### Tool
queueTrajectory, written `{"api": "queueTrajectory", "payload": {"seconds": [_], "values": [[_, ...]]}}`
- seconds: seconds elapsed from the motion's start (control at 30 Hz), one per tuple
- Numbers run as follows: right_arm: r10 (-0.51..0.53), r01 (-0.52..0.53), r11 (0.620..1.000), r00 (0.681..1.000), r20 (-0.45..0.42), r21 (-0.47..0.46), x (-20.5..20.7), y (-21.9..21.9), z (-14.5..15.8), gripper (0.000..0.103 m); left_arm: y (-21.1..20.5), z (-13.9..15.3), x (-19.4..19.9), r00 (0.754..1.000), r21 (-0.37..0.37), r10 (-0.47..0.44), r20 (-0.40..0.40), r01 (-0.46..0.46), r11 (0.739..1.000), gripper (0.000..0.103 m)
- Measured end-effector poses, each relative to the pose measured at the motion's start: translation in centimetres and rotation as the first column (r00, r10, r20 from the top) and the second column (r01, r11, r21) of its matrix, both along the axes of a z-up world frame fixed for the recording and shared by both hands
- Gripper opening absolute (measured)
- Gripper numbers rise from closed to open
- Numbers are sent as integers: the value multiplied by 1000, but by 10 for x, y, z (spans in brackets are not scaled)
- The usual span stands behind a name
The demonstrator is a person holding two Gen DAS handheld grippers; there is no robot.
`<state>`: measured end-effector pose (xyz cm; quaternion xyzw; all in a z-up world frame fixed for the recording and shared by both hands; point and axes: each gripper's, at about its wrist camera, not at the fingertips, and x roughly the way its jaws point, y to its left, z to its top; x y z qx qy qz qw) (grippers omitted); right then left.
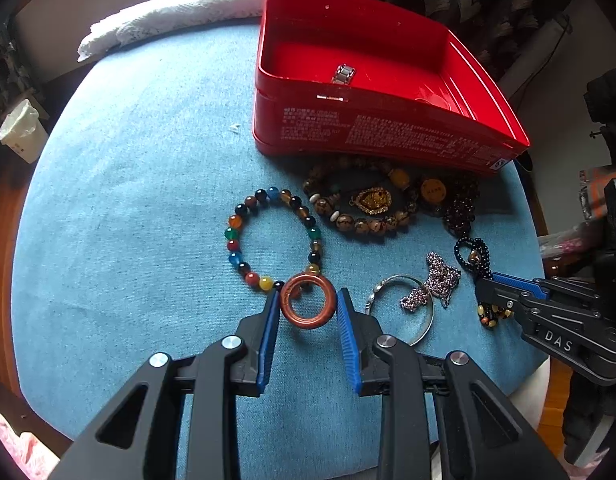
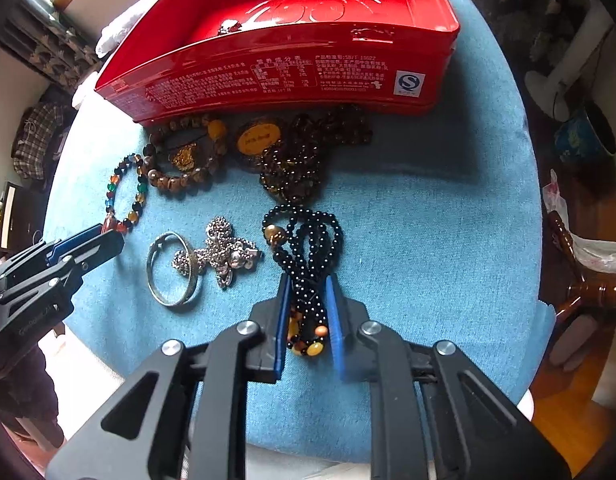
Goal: Organize jewelry
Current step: 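Carry the ring into the red tin with the left tool while the right tool drops the necklace in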
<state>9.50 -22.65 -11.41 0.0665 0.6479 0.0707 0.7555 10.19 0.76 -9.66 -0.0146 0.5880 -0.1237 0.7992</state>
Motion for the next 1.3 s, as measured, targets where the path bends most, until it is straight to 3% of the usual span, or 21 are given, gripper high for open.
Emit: {"api": "queueTrajectory", "payload": {"seconds": [0.5,0.87,1.07,1.3], "values": [[-26,18,999,986,162,51,-7,-17,71,13,6,48,-8,994,-42,5,111,0,999,29],[-42,23,997,961,273,72,46,-22,110,13,-3,91,34,974,-81,21,225,-3,997,29],[-56,39,997,961,270,69,93,-26,103,13,-21,96,88,968,-84,16,252,5,996,29],[-55,44,997,979,195,64,137,-26,66,13,-44,52,139,987,-29,-12,157,17,999,29]]}}
